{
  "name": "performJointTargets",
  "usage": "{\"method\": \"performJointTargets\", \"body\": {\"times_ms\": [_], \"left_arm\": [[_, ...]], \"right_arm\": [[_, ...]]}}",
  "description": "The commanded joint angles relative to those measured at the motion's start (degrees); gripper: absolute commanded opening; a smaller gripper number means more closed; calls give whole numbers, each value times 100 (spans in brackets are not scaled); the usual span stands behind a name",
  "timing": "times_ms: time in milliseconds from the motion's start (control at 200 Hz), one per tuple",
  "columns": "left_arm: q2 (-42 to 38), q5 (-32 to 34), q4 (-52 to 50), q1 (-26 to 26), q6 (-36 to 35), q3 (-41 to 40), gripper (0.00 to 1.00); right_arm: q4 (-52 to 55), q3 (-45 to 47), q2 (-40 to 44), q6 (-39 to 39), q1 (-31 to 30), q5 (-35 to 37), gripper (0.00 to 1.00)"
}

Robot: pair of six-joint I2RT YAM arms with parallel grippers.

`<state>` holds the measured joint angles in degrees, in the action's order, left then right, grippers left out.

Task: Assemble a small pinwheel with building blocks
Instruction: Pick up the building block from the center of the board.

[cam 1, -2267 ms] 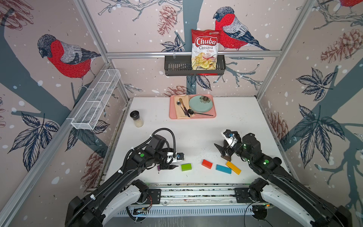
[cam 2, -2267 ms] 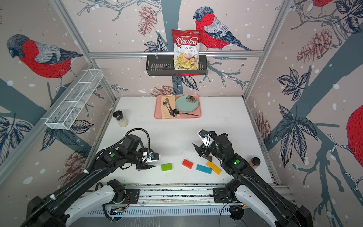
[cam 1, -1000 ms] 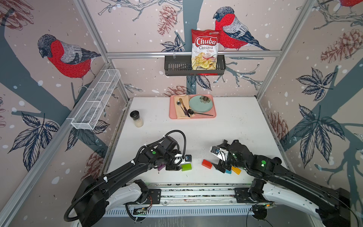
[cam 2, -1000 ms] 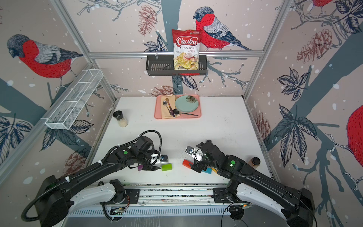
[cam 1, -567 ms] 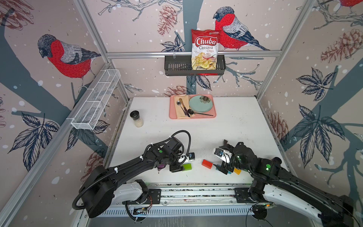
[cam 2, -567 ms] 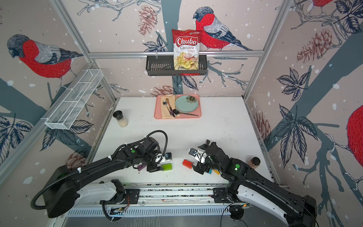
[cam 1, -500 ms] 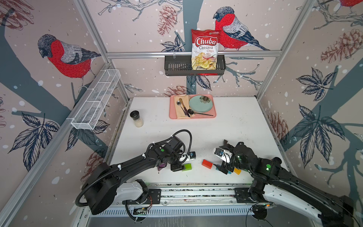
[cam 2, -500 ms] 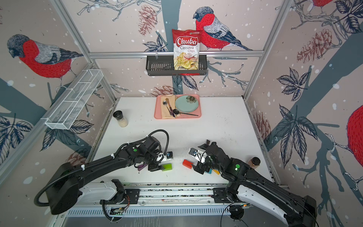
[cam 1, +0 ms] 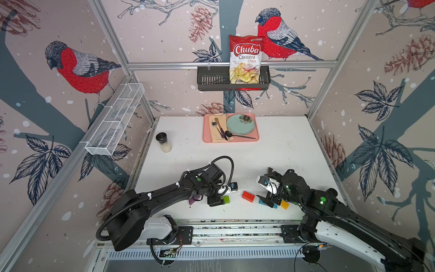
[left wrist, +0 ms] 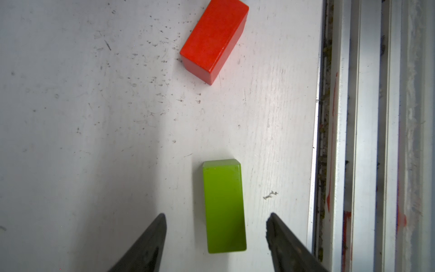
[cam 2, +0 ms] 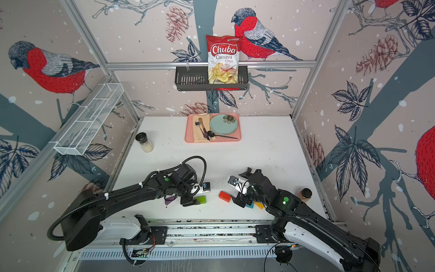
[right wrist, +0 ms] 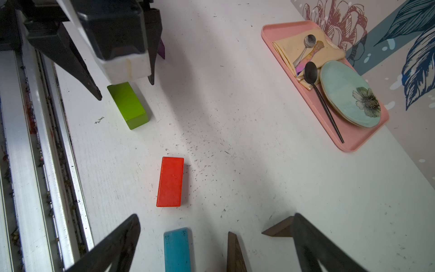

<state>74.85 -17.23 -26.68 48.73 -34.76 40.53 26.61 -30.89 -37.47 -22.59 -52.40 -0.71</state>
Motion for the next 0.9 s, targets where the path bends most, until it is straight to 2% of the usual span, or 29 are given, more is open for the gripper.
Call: {"method": "performJointTargets", "body": {"times_ms": [0,420,645,750,896], "left_arm": [[30,80,-51,53,-101,-62,69],[390,688,517,199,189,-158,62],[528,618,595,207,233,-152,55],[578,599,580,207,182,-148,48],[890,601,356,207,155,67,31]], "right_arm": [[-44,-13,-2,-61,14,-66,99],[-78,-4,45,-35,115,-39,99],[-61,5,92,-61,271,-66,99],[-69,5,136,-66,334,-70,100],[-87,9,194,-79,453,-66,99]]}}
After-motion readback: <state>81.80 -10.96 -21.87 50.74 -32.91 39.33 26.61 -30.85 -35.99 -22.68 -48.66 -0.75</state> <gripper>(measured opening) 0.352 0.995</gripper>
